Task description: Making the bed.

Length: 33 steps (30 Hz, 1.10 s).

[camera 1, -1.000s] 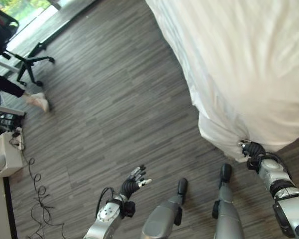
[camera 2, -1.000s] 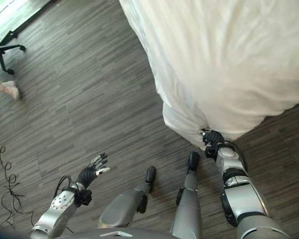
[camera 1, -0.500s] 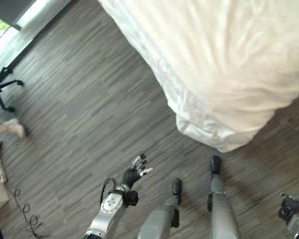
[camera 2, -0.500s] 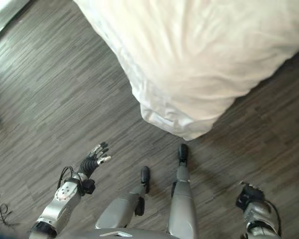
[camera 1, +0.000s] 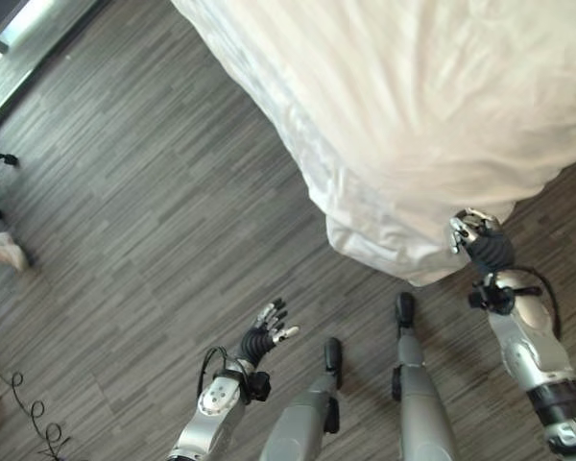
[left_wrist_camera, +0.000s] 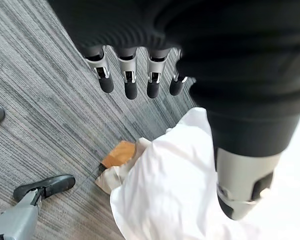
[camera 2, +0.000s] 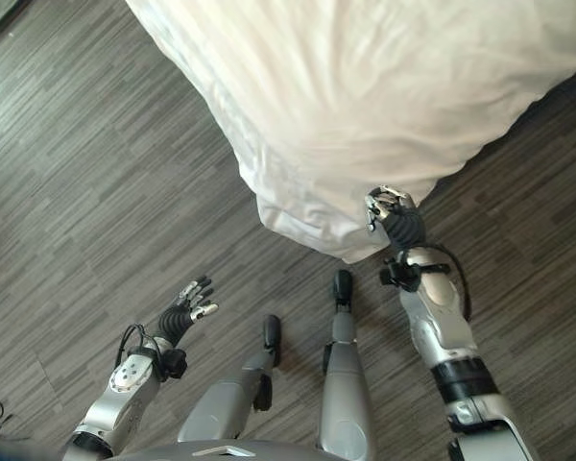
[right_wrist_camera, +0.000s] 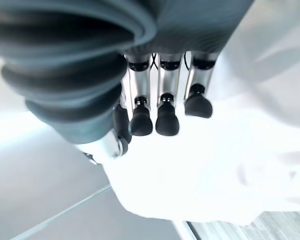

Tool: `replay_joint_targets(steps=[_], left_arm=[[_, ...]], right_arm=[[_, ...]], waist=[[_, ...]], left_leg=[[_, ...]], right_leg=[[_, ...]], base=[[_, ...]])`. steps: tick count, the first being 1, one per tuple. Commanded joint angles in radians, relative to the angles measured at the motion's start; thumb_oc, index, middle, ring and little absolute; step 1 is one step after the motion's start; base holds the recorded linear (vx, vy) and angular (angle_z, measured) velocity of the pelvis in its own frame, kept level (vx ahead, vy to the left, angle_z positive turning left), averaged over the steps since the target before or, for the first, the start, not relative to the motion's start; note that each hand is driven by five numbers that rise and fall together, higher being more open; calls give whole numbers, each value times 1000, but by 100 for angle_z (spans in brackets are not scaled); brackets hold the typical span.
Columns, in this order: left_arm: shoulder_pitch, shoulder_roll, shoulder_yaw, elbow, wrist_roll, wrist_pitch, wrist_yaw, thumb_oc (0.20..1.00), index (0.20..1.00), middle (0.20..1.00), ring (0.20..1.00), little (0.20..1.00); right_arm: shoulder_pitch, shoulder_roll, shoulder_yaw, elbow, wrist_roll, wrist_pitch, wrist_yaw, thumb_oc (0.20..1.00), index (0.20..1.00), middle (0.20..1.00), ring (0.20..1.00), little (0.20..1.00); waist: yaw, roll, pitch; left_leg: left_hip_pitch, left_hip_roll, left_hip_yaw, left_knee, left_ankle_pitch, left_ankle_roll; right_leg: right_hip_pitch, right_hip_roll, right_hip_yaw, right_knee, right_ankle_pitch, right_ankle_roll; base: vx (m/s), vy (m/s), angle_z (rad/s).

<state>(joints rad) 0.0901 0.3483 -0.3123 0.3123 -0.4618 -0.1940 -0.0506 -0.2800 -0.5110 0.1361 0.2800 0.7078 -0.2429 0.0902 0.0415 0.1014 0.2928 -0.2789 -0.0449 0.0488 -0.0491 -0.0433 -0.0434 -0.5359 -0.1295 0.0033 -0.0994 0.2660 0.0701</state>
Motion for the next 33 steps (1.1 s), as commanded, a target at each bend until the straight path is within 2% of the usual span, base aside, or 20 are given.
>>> replay_joint_targets(steps=[1, 8, 13, 15, 16, 17, 19, 23, 25, 27, 29, 30, 31, 32, 33], left_arm=[[-8, 45, -26, -29, -4, -46, -9, 1000, 1000, 1000, 1000, 1000], [-23, 34, -50, -13, -2, -47, -6, 1000, 1000, 1000, 1000, 1000], [-39, 40, -66, -9, -17, -47, 1, 1000, 1000, 1000, 1000, 1000], [-53, 35, -74, 4, -21, -45, 9, 1000, 1000, 1000, 1000, 1000], [-53, 35, -74, 4, -21, -45, 9, 1000, 1000, 1000, 1000, 1000], [-60, 34, -76, 10, -20, -42, 11, 1000, 1000, 1000, 1000, 1000], [-64, 30, -74, 9, -22, -39, 14, 1000, 1000, 1000, 1000, 1000], [-69, 22, -67, 13, -23, -30, 16, 1000, 1000, 1000, 1000, 1000], [-74, 22, -62, 15, -18, -28, 12, 1000, 1000, 1000, 1000, 1000], [-71, 26, -52, -3, -15, -29, 1, 1000, 1000, 1000, 1000, 1000], [-66, 28, -36, -9, -14, -27, -2, 1000, 1000, 1000, 1000, 1000], [-56, 31, -22, -6, -11, -27, 1, 1000, 1000, 1000, 1000, 1000], [-54, 32, -14, 0, -7, -26, 5, 1000, 1000, 1000, 1000, 1000], [-54, 33, -3, 7, -4, -26, 10, 1000, 1000, 1000, 1000, 1000], [-50, 34, 26, 19, 3, -27, 24, 1000, 1000, 1000, 1000, 1000]], right_arm=[[-87, -40, 61, -14, -23, -12, 13, 200, 200, 200, 200, 200], [-179, -30, 153, 40, -53, 9, 12, 200, 200, 200, 200, 200], [-238, 0, 132, 237, -35, 15, -44, 200, 200, 200, 200, 200], [-253, 28, 115, 420, -32, 41, -69, 200, 200, 200, 200, 200], [-255, 28, 115, 422, -31, 40, -68, 200, 200, 200, 200, 200], [-259, 44, 96, 571, -49, 60, -83, 200, 200, 200, 200, 200], [-260, 66, 43, 715, -9, 74, -87, 200, 200, 200, 200, 200], [-231, 104, -69, 874, 90, 86, -79, 200, 200, 200, 200, 200], [-205, 108, -90, 964, 53, 100, -81, 200, 200, 200, 200, 200], [-133, 91, -97, 1028, -48, 123, -90, 200, 200, 200, 200, 200], [-62, 78, -134, 1031, -63, 128, -98, 200, 200, 200, 200, 200], [2, 72, -180, 1018, -68, 115, -125, 200, 200, 200, 200, 200], [33, 69, -219, 1004, -61, 100, -153, 329, 329, 329, 329, 329], [62, 73, -238, 977, -66, 86, -174, 1000, 1000, 1000, 1000, 1000], [153, 92, -243, 829, -124, 60, -206, 1000, 1000, 1000, 1000, 1000]], waist=[[28, 18, -6], [51, 12, 9], [67, 16, 18], [78, 19, 26], [78, 19, 26], [86, 25, 35], [93, 31, 37], [95, 37, 37], [95, 37, 36], [87, 33, 32], [72, 22, 25], [53, 7, 10], [39, -2, 1], [27, -13, -11], [-2, -41, -41]], left_leg=[[-83, 24, -26, -38, 157, -43], [-94, 27, -28, -38, 164, -44], [-110, 27, -41, -38, 169, -45], [-116, 29, -43, -38, 171, -44], [-116, 29, -42, -38, 170, -44], [-115, 32, -45, -38, 168, -43], [-118, 31, -49, -38, 167, -41], [-122, 29, -54, -38, 165, -38], [-120, 29, -54, -38, 162, -37], [-113, 29, -52, -38, 160, -36], [-99, 29, -55, -38, 154, -35], [-78, 32, -56, -38, 146, -35], [-56, 36, -55, -38, 135, -35], [-45, 36, -52, -38, 134, -33], [-2, 42, -47, -38, 121, -32]], right_leg=[[90, 8, -23, 12, -46, 82], [83, 10, -31, 12, -43, 82], [76, 11, -41, 12, -45, 77], [74, 12, -46, 12, -46, 75], [74, 13, -46, 12, -46, 75], [76, 16, -50, 12, -50, 73], [76, 18, -53, 12, -55, 72], [73, 16, -55, 12, -58, 72], [75, 16, -56, 12, -61, 72], [84, 15, -58, 12, -65, 73], [97, 16, -59, 12, -69, 72], [117, 16, -59, 12, -75, 72], [137, 18, -58, 12, -82, 71], [145, 17, -56, 12, -83, 70], [188, 19, -55, 12, -93, 69]], base=[[0, 0, 0], [0, -5, 1], [6, -25, 5], [9, -16, 10], [24, -8, 5], [18, -8, 6], [28, -7, 6], [0, 0, 0], [0, 0, 0], [0, 0, 0], [39, 2, 5], [80, 3, 4], [84, 7, 2], [118, 1, 2], [76, -3, 0]])
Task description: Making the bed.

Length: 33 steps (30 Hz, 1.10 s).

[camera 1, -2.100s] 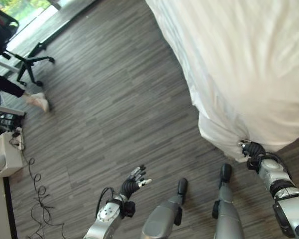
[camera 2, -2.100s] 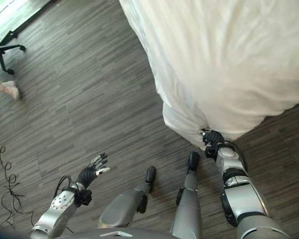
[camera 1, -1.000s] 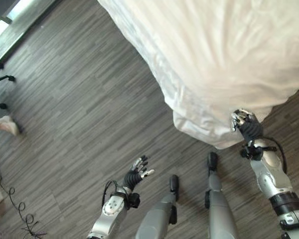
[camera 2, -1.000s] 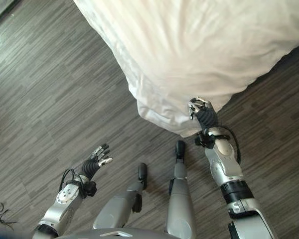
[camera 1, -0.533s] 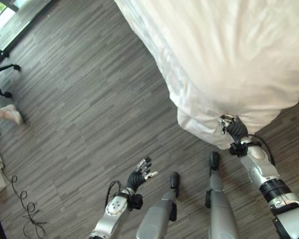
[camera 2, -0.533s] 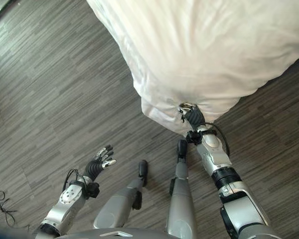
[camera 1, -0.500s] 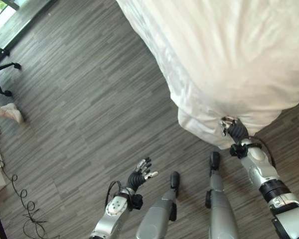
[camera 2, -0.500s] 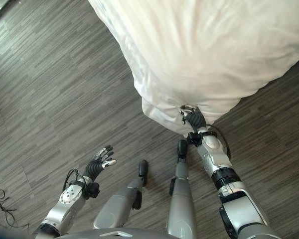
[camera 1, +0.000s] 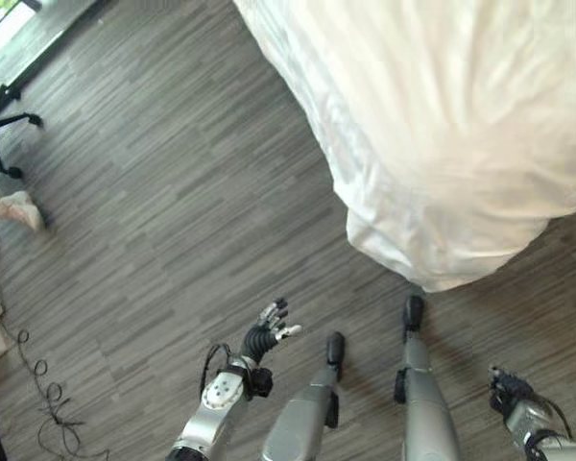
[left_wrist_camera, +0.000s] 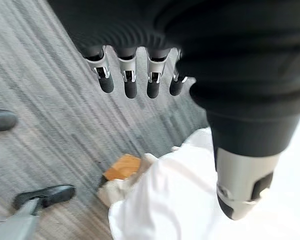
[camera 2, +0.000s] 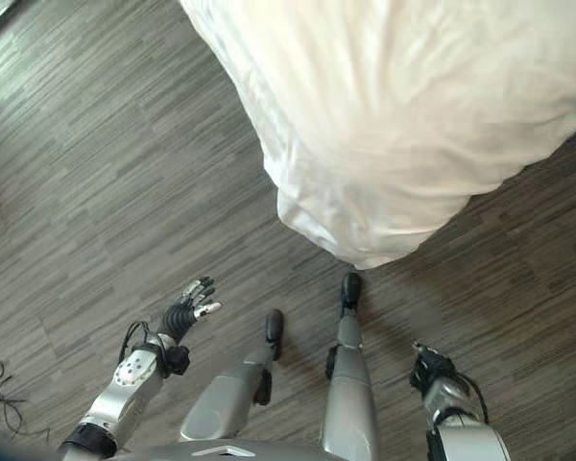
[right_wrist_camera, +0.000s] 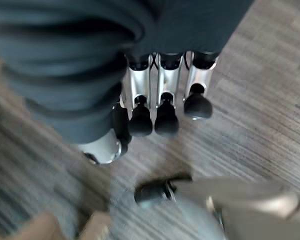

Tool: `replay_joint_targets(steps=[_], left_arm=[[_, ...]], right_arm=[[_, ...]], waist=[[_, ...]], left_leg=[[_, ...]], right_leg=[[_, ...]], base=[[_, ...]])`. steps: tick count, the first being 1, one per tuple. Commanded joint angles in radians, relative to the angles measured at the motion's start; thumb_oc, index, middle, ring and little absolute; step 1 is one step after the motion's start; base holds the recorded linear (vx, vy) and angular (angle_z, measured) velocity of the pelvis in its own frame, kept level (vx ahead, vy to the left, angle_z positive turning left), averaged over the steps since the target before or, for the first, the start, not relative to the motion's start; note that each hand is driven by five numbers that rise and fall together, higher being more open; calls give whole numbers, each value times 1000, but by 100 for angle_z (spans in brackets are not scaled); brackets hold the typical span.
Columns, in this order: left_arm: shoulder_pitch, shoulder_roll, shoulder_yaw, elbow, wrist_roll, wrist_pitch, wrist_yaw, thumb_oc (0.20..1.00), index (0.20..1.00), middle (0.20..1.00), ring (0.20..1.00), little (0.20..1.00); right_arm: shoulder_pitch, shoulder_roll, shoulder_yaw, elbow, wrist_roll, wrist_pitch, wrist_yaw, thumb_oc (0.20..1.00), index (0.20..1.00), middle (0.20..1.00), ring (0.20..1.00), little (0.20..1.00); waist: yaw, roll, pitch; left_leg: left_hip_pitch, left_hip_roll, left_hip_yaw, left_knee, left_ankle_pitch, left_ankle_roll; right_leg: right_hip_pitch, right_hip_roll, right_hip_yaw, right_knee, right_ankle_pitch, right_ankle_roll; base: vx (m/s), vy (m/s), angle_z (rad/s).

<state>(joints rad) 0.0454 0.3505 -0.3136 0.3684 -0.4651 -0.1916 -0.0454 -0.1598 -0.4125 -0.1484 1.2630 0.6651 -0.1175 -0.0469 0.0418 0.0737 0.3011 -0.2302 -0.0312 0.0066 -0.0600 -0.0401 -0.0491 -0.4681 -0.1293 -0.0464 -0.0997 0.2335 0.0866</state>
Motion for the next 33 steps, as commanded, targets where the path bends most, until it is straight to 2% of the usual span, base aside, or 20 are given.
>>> replay_joint_targets(steps=[1, 4, 5, 8, 13, 14, 17, 18, 19, 20, 21, 24, 26, 27, 28, 29, 30, 31, 32, 33], left_arm=[[-3, 33, 27, -38, 6, -29, 18, 1000, 1000, 1000, 1000, 1000], [38, 20, 89, -16, 25, -31, 43, 1000, 1000, 1000, 1000, 1000], [38, 20, 89, -16, 25, -31, 43, 1000, 1000, 1000, 1000, 1000], [71, 3, 129, -8, 40, -29, 49, 1000, 1000, 1000, 1000, 1000], [105, -10, 166, -23, 50, -22, 45, 1000, 1000, 1000, 1000, 1000], [115, -8, 164, -27, 62, -22, 41, 1000, 1000, 1000, 1000, 1000], [112, -1, 148, -9, 104, -22, 31, 1000, 1000, 1000, 1000, 1000], [80, 12, 122, -4, 143, -24, 26, 1000, 1000, 1000, 1000, 1000], [65, 16, 114, -7, 146, -30, 26, 1000, 1000, 1000, 1000, 1000], [48, 23, 108, -14, 152, -32, 31, 1000, 1000, 1000, 1000, 1000], [33, 30, 107, -26, 158, -32, 34, 1000, 1000, 1000, 1000, 1000], [27, 21, 136, -53, 120, -31, 61, 1000, 1000, 1000, 1000, 1000], [41, 16, 152, -70, 113, -35, 71, 1000, 1000, 1000, 1000, 1000], [56, 6, 164, -75, 100, -40, 79, 1000, 1000, 1000, 1000, 1000], [59, -9, 163, -70, 84, -39, 82, 1000, 1000, 1000, 1000, 1000], [51, -12, 159, -69, 75, -38, 82, 1000, 1000, 1000, 1000, 1000], [49, -12, 159, -69, 74, -38, 82, 1000, 1000, 1000, 1000, 1000], [76, -44, 144, -117, 6, -35, 75, 1000, 1000, 1000, 1000, 1000], [79, -52, 140, -114, 10, -32, 66, 1000, 1000, 1000, 1000, 1000], [79, -52, 141, -114, 10, -32, 66, 1000, 1000, 1000, 1000, 1000]], right_arm=[[39, -4, 41, -161, -83, -63, -72, 1000, 1000, 1000, 1000, 1000], [206, 19, 40, -559, -233, -105, -115, 1000, 1000, 1000, 1000, 1000], [207, 19, 39, -561, -234, -104, -116, 1000, 1000, 1000, 1000, 1000], [276, 40, 78, -811, -323, -114, -85, 1000, 1000, 1000, 1000, 1000], [370, 89, 76, -1006, -312, -127, -35, 1000, 1000, 1000, 1000, 1000], [400, 104, 72, -1052, -312, -130, -31, 1000, 1000, 1000, 1000, 1000], [439, 140, 86, -1122, -324, -143, -20, 1000, 1000, 1000, 1000, 1000], [442, 149, 96, -1126, -347, -146, -37, 1000, 1000, 1000, 1000, 1000], [439, 146, 99, -1139, -356, -144, -36, 1000, 1000, 1000, 1000, 1000], [434, 151, 104, -1145, -365, -145, -53, 1000, 1000, 1000, 1000, 1000], [429, 153, 114, -1153, -359, -145, -56, 1000, 1000, 1000, 1000, 1000], [394, 165, 156, -1160, -321, -146, -69, 1000, 1000, 1000, 1000, 1000], [385, 158, 167, -1170, -328, -144, -73, 1000, 1000, 1000, 1000, 1000], [374, 162, 173, -1172, -323, -145, -80, 1000, 1000, 1000, 1000, 1000], [380, 166, 171, -1183, -286, -154, -88, 1000, 1000, 1000, 1000, 1000], [384, 168, 166, -1180, -254, -162, -86, 1000, 1000, 1000, 1000, 1000], [383, 168, 165, -1179, -252, -162, -85, 1000, 1000, 1000, 1000, 1000], [366, 141, 194, -1159, -206, -158, -61, 1000, 1000, 1000, 1000, 1000], [352, 131, 198, -1145, -217, -153, -62, 1000, 1000, 1000, 1000, 1000], [351, 131, 198, -1145, -217, -153, -62, 1000, 1000, 1000, 1000, 1000]], waist=[[-3, -13, -49], [-41, -54, -111], [-42, -55, -112], [-58, -85, -179], [-83, -102, -222], [-94, -103, -226], [-121, -102, -205], [-126, -86, -190], [-129, -79, -186], [-125, -69, -176], [-113, -52, -172], [-82, -53, -183], [-69, -75, -200], [-56, -89, -213], [-59, -103, -229], [-63, -114, -224], [-62, -113, -225], [-10, -131, -195], [3, -136, -191], [1, -136, -193]], left_leg=[[-48, 28, -5, -27, 117, -27], [65, 40, 8, -27, 90, -20], [62, 39, 8, -27, 92, -20], [167, 51, 15, -27, 68, -12], [250, 44, 55, -27, 36, 10], [263, 41, 79, -27, 27, 16], [264, 24, 189, -27, 22, 27], [260, 31, 214, -27, 35, 31], [254, 34, 217, -27, 40, 33], [254, 42, 238, -27, 50, 37], [252, 55, 277, -27, 62, 40], [255, 74, 390, -17, 79, 48], [258, 74, 424, -9, 61, 41], [257, 83, 462, -5, 65, 30], [218, 118, 485, 56, 77, -4], [181, 162, 479, 125, 111, -33], [174, 169, 477, 138, 108, -38], [124, 152, 262, 222, 154, -31], [115, 122, 168, 218, 134, -23], [112, 121, 167, 216, 137, -23]], right_leg=[[123, 18, -6, 12, -62, 52], [227, 26, -3, 12, -85, 50], [225, 24, -3, 12, -83, 50], [317, 27, 5, 19, -95, 54], [365, 21, 50, 20, -83, 73], [360, 18, 71, 18, -70, 84], [291, 12, 114, 29, 37, 140], [267, 4, 87, 80, 24, 151], [261, -1, 64, 107, 9, 144], [267, -14, 3, 163, -27, 130], [289, -39, -111, 235, -89, 103], [371, -66, -296, 353, -183, 70], [413, -59, -309, 330, -209, 88], [437, -49, -335, 245, -208, 82], [479, -7, -271, 124, -226, 71], [488, 14, -240, 107, -224, 54], [487, 19, -241, 104, -223, 50], [504, 49, -180, 69, -211, 16], [504, 48, -155, 64, -205, 16], [501, 47, -157, 64, -203, 16]], base=[[117, -5, -3], [126, 29, -12], [70, 35, -9], [100, 61, -14], [14, 97, -20], [-94, 127, -39], [-285, 98, -78], [-322, 37, -119], [-321, 49, -149], [-313, 86, -137], [-331, 100, -96], [-275, 23, -107], [-162, -129, -163], [-226, -381, -155], [-182, -462, -160], [-135, -376, -114], [-233, -304, -43], [-219, -206, -25], [-220, -189, -82], [-29, -70, -179]])
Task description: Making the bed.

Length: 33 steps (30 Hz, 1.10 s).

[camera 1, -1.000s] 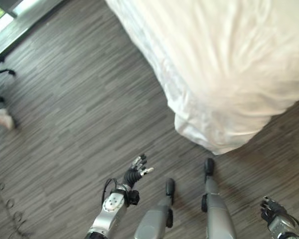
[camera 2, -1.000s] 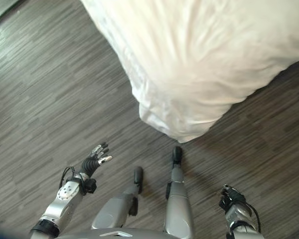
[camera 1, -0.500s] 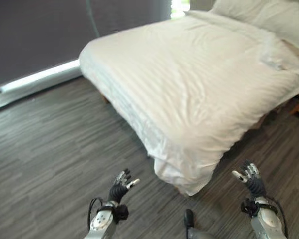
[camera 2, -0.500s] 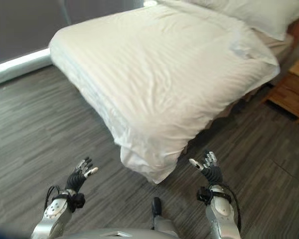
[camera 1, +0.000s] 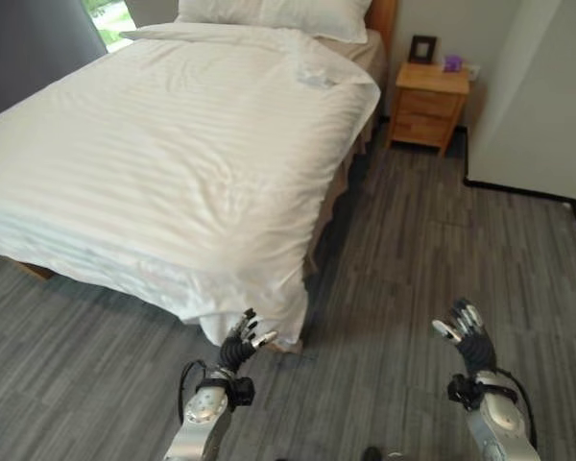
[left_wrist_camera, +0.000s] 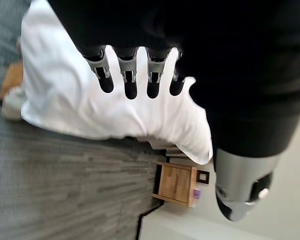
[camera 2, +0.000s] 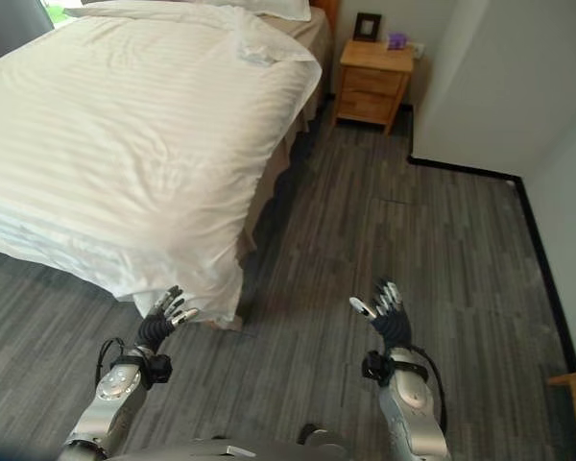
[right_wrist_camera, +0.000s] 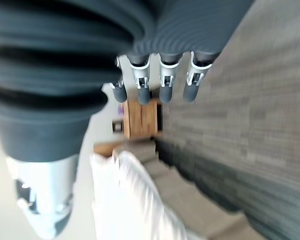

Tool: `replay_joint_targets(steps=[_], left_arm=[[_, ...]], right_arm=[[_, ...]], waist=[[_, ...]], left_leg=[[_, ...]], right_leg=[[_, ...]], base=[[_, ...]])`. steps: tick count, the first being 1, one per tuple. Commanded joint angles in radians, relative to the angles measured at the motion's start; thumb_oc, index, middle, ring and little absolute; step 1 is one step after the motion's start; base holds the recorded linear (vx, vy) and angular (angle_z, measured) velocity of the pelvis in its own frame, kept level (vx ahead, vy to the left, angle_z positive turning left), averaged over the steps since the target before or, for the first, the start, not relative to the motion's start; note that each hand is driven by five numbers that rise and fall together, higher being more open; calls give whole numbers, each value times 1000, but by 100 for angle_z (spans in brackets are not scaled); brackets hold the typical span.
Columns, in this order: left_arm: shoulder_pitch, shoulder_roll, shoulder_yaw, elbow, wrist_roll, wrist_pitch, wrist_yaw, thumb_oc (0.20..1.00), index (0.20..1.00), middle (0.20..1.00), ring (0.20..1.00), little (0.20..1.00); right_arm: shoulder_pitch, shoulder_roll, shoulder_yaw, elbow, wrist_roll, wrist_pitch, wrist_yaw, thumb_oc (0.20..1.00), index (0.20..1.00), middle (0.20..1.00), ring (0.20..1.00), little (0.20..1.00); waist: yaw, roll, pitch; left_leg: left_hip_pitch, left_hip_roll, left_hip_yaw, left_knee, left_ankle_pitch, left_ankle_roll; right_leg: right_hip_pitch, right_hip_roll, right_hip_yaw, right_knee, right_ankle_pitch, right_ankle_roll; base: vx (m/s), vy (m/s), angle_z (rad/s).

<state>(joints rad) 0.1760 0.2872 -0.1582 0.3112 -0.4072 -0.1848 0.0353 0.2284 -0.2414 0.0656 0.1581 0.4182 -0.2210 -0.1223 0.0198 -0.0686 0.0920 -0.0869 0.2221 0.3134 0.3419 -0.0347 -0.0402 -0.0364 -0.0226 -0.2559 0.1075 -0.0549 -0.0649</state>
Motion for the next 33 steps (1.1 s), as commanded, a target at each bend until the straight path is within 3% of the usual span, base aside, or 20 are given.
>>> replay_joint_targets(steps=[1, 3, 5, 9, 11, 14, 19, 20, 21, 25, 33], left_arm=[[-51, 5, -21, -54, -31, -37, -18, 1000, 1000, 1000, 1000, 1000], [-42, 2, -27, -69, -46, -36, -22, 1000, 1000, 1000, 1000, 1000], [-43, 1, -34, -67, -53, -34, -24, 1000, 1000, 1000, 1000, 1000], [-69, 17, -71, -83, -36, -28, -43, 1000, 1000, 1000, 1000, 1000], [-75, 37, -75, -95, -29, -31, -45, 1000, 1000, 1000, 1000, 1000], [-62, 33, -56, -81, -26, -39, -32, 1000, 1000, 1000, 1000, 1000], [-21, 31, -49, -85, -16, -33, -48, 1000, 1000, 1000, 1000, 1000], [-59, 17, 46, -87, 29, 9, 2, 1000, 1000, 1000, 1000, 1000], [-64, 9, 46, -80, 14, 13, 6, 1000, 1000, 1000, 1000, 1000], [-100, -15, -15, -38, 20, 29, 12, 1000, 1000, 1000, 1000, 1000], [-130, 21, -17, -47, 57, 37, 13, 1000, 1000, 1000, 1000, 1000]], right_arm=[[-57, -51, -17, -26, 18, -44, 5, 1000, 1000, 1000, 1000, 1000], [-63, -38, -23, -6, 111, -46, 34, 1000, 1000, 1000, 1000, 1000], [-58, -37, -16, -5, 111, -44, 42, 1000, 1000, 1000, 1000, 1000], [-38, -39, -26, -20, 28, -27, 31, 1000, 1000, 1000, 1000, 1000], [-40, -37, -28, -24, 1, -28, 24, 1000, 1000, 1000, 1000, 1000], [-66, -42, -13, -29, -103, -36, 9, 1000, 1000, 1000, 1000, 1000], [-47, -51, -20, -35, -64, -38, 46, 1000, 1000, 1000, 1000, 1000], [18, -30, -110, 5, 130, 0, 49, 1000, 1000, 1000, 1000, 1000], [24, -28, -112, 11, 126, 1, 45, 1000, 1000, 1000, 1000, 1000], [36, 2, -138, 54, 158, -8, 19, 1000, 1000, 1000, 1000, 1000], [-58, -34, -131, 41, 94, 9, 6, 1000, 1000, 1000, 1000, 1000]], waist=[[37, -2, 19], [23, -4, 2], [18, 1, -5], [-10, 19, -48], [-17, 28, -49], [-4, 41, -59], [36, 24, -65], [4, -15, 12], [-8, -9, -4], [-54, 33, -52], [-43, 47, -52]], left_leg=[[-32, -178, -251, -188, 98, -22], [10, -201, -300, -212, 67, -5], [40, -202, -295, -253, 60, 3], [116, -224, -281, -405, 74, 27], [127, -230, -282, -420, 80, 34], [133, -245, -298, -428, 84, 45], [134, -242, -337, -427, 92, 39], [39, -141, -174, -161, 54, -7], [75, -135, -165, -177, 47, -11], [156, -166, -167, -381, 33, -7], [155, -211, -183, -429, 49, 29]], right_leg=[[67, -55, 99, -153, 97, 169], [51, -42, 160, -142, 109, 167], [46, -37, 174, -136, 112, 166], [34, -25, 192, -120, 108, 174], [28, -25, 203, -95, 99, 173], [29, -30, 195, -89, 90, 175], [65, -29, 155, -113, 85, 171], [27, -67, 104, -76, 95, 148], [18, -69, 92, -80, 98, 150], [7, -60, 73, -86, 110, 169], [-16, -89, 74, -51, 128, 186]], base=[[-19, -58, -183], [3, -30, -133], [30, 34, -64], [45, 92, -5], [11, 85, -1], [-23, 74, 2], [-22, -32, 9], [-79, -6, 6], [-87, 69, 23], [-53, 129, 59], [-49, 131, -1]])
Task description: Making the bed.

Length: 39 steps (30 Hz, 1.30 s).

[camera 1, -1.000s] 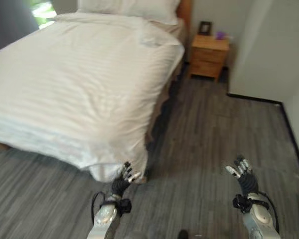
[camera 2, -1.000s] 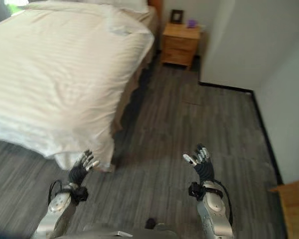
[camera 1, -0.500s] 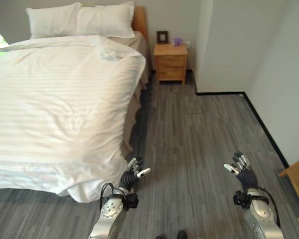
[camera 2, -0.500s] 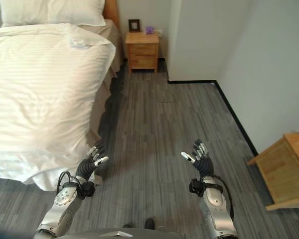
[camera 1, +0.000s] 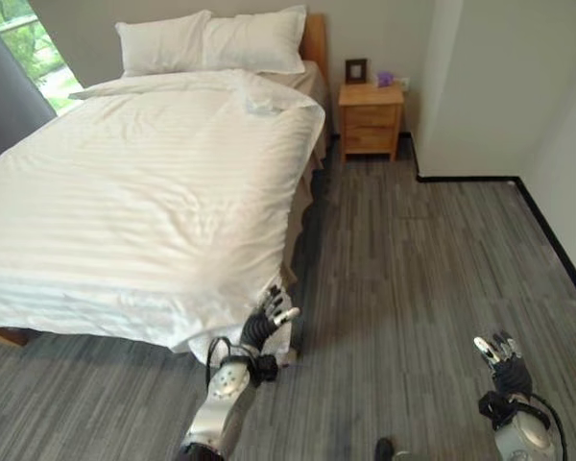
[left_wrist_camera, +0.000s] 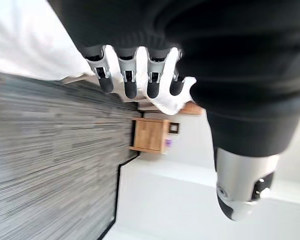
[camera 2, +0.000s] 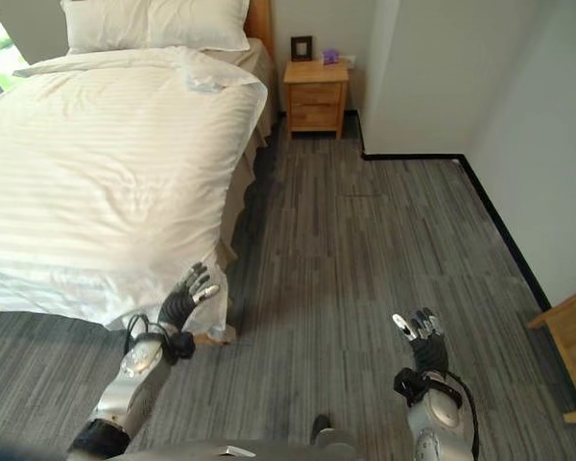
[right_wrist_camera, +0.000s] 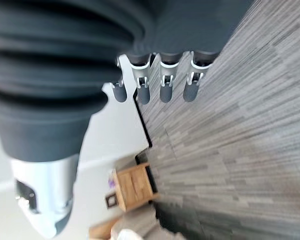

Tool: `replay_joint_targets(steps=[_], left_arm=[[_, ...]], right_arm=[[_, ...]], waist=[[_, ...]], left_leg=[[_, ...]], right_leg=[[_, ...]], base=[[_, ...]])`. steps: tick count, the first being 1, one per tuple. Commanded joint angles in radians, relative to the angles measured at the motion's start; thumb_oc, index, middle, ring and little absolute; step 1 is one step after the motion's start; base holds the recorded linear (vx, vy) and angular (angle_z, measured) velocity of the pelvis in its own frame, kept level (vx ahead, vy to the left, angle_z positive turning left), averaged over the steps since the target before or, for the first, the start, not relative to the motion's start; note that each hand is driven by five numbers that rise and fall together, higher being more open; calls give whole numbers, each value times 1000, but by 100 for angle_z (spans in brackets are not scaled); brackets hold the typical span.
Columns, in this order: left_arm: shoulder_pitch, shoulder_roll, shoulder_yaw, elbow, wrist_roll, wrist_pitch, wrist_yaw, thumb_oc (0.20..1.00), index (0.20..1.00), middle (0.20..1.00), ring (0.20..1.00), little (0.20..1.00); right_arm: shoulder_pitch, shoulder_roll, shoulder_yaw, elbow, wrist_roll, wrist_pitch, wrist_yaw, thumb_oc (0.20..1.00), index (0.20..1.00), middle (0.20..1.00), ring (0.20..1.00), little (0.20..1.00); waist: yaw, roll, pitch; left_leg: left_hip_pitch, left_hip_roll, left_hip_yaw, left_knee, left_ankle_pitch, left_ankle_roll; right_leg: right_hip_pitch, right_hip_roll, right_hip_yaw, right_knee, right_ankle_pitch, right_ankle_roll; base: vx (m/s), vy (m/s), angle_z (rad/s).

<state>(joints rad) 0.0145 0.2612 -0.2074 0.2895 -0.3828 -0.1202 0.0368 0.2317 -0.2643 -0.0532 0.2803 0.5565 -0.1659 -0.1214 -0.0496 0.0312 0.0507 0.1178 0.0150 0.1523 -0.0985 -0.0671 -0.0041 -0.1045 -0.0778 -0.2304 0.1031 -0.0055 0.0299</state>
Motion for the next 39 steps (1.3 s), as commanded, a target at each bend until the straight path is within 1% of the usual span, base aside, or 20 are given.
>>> replay_joint_targets(steps=[1, 5, 10, 13, 14, 17, 19, 21, 22, 23, 25, 26, 28, 30, 31, 33, 34, 35, 36, 39], left_arm=[[35, 47, 35, -24, 33, -27, 10, 1000, 1000, 1000, 1000, 1000], [81, 47, 59, -29, 20, -28, 1, 1000, 1000, 1000, 1000, 1000], [93, 57, 106, -30, 2, -32, 17, 1000, 1000, 1000, 1000, 1000], [86, 62, 119, -30, 1, -39, 26, 1000, 1000, 1000, 1000, 1000], [80, 62, 130, -21, 4, -43, 42, 1000, 1000, 1000, 1000, 1000], [90, 74, 161, -30, 16, -46, 55, 1000, 1000, 1000, 1000, 1000], [95, 78, 172, -27, 19, -51, 52, 1000, 1000, 1000, 1000, 1000], [99, 80, 177, -29, 8, -56, 46, 1000, 1000, 1000, 1000, 1000], [100, 80, 176, -28, 8, -56, 46, 1000, 1000, 1000, 1000, 1000], [83, 83, 180, -18, 10, -56, 45, 1000, 1000, 1000, 1000, 1000], [76, 85, 179, -16, 12, -57, 44, 1000, 1000, 1000, 1000, 1000], [61, 81, 177, -5, 24, -64, 47, 1000, 1000, 1000, 1000, 1000], [49, 74, 167, -11, 13, -72, 36, 1000, 1000, 1000, 1000, 1000], [49, 73, 167, -11, 13, -73, 36, 1000, 1000, 1000, 1000, 1000], [46, 63, 165, -12, -7, -74, 32, 1000, 1000, 1000, 1000, 1000], [55, 51, 176, -23, -46, -65, 36, 1000, 1000, 1000, 1000, 1000], [55, 55, 173, -28, -51, -63, 23, 1000, 1000, 1000, 1000, 1000], [54, 56, 173, -28, -51, -63, 23, 1000, 1000, 1000, 1000, 1000], [59, 43, 167, -44, -65, -64, 28, 1000, 1000, 1000, 1000, 1000], [57, 33, 172, -51, -83, -69, 31, 1000, 1000, 1000, 1000, 1000]], right_arm=[[-72, -15, -14, -84, -55, -50, 0, 1000, 1000, 1000, 1000, 1000], [-123, -28, -22, -111, -116, -62, -14, 1000, 1000, 1000, 1000, 1000], [-123, -9, 9, -128, -77, -62, 4, 1000, 1000, 1000, 1000, 1000], [-117, -14, 22, -123, -107, -55, 6, 1000, 1000, 1000, 1000, 1000], [-111, -8, 33, -121, -109, -56, 9, 1000, 1000, 1000, 1000, 1000], [-93, -2, 36, -124, -134, -58, 12, 1000, 1000, 1000, 1000, 1000], [-84, 1, 29, -118, -141, -54, 11, 1000, 1000, 1000, 1000, 1000], [-71, 6, 10, -106, -120, -56, 11, 1000, 1000, 1000, 1000, 1000], [-71, 5, 10, -107, -119, -56, 11, 1000, 1000, 1000, 1000, 1000], [-55, 10, -6, -98, -120, -55, 7, 1000, 1000, 1000, 1000, 1000], [-50, 10, -10, -99, -124, -52, 6, 1000, 1000, 1000, 1000, 1000], [-41, 10, -19, -105, -133, -54, 7, 1000, 1000, 1000, 1000, 1000], [-34, -4, -21, -118, -127, -61, 26, 1000, 1000, 1000, 1000, 1000], [-34, -4, -21, -117, -126, -62, 26, 1000, 1000, 1000, 1000, 1000], [-73, -37, -8, -95, -95, -75, 21, 1000, 1000, 1000, 1000, 1000], [-94, -44, -4, -116, -11, -94, 34, 1000, 1000, 1000, 1000, 1000], [-96, -58, -6, -115, -29, -85, 25, 1000, 1000, 1000, 1000, 1000], [-97, -57, -6, -115, -29, -85, 24, 1000, 1000, 1000, 1000, 1000], [-117, -87, -14, -115, -54, -81, -1, 1000, 1000, 1000, 1000, 1000], [-139, -92, -20, -111, -33, -83, -5, 1000, 1000, 1000, 1000, 1000]], waist=[[30, -53, -10], [48, -56, -4], [68, -68, 1], [72, -68, 11], [69, -63, 29], [48, -48, 73], [38, -49, 74], [19, -55, 71], [18, -51, 72], [-9, -58, 72], [-17, -57, 74], [-33, -53, 66], [-38, -49, 44], [-39, -46, 45], [-44, -37, 36], [-25, -72, 59], [-2, -87, 80], [-4, -89, 78], [45, -106, 112], [79, -115, 111]], left_leg=[[-50, -6, -22, 11, 81, -3], [-46, -21, -22, 11, 74, 10], [-50, -32, -19, 11, 71, 18], [-50, -34, -18, 11, 67, 25], [-41, -32, -17, 13, 61, 36], [2, -25, -7, 11, 37, 55], [21, -21, 5, 11, 16, 42], [43, -14, 5, 11, -9, 17], [46, -9, 5, 11, -11, 16], [86, -1, -10, 11, -34, -12], [112, 13, -14, 11, -47, -26], [156, 45, -21, 11, -54, -51], [190, 93, -32, 15, -8, -80], [192, 95, -33, 12, -6, -81], [70, 175, -47, 390, 193, -112], [-66, 211, -43, 755, 315, -111], [-133, 204, -46, 864, 300, -95], [-139, 202, -48, 867, 301, -94], [-271, 179, -45, 927, 245, -84], [-367, 166, -9, 860, 219, -83]], right_leg=[[53, -36, 48, -44, 79, 92], [65, -48, 44, -45, 83, 100], [69, -58, 42, -46, 90, 109], [51, -71, 34, 7, 84, 112], [1, -80, 40, 126, 107, 122], [-136, -91, 61, 345, 183, 146], [-171, -112, 49, 255, 188, 143], [-192, -129, 46, 90, 207, 148], [-183, -125, 41, 80, 211, 148], [-213, -125, 64, -58, 249, 166], [-212, -124, 48, -106, 269, 176], [-219, -118, 18, -146, 290, 188], [-184, -87, 7, -103, 255, 160], [-184, -85, 5, -102, 253, 159], [-131, -29, 6, -53, 183, 84], [-52, 7, 6, -64, 131, 9], [-10, 19, 30, -79, 108, -14], [-14, 16, 29, -80, 110, -14], [63, 21, 38, -114, 91, -16], [120, 23, 45, -145, 79, -10]], base=[[1, 70, 2], [18, 101, 3], [48, 81, 4], [14, 48, 6], [22, 88, 2], [112, 86, -15], [279, -61, -20], [282, -123, -20], [422, -173, -22], [321, -120, -11], [460, -201, 4], [731, -390, 19], [552, -326, 34], [247, -216, 34], [518, -545, 23], [544, -660, 28], [265, -352, -4], [344, -306, -43], [349, -234, -72], [367, -150, -43]])
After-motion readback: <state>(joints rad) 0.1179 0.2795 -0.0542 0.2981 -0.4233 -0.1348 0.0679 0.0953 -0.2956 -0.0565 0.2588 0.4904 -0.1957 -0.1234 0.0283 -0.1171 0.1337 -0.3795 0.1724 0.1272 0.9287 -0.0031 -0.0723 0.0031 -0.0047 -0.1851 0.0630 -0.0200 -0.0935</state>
